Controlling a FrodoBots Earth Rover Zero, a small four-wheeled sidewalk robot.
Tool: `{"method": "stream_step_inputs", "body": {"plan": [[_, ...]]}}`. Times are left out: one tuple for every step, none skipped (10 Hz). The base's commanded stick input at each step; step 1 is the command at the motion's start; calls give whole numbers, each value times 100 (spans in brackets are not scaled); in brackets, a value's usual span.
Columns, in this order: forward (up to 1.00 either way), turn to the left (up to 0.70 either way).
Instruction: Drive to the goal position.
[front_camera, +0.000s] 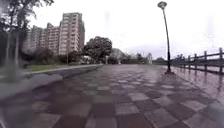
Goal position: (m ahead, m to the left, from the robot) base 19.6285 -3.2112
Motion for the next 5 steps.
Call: {"method": "stream_step_inputs", "body": {"plan": [[100,0],[100,0],[100,0],[100,0],[100,0]]}}
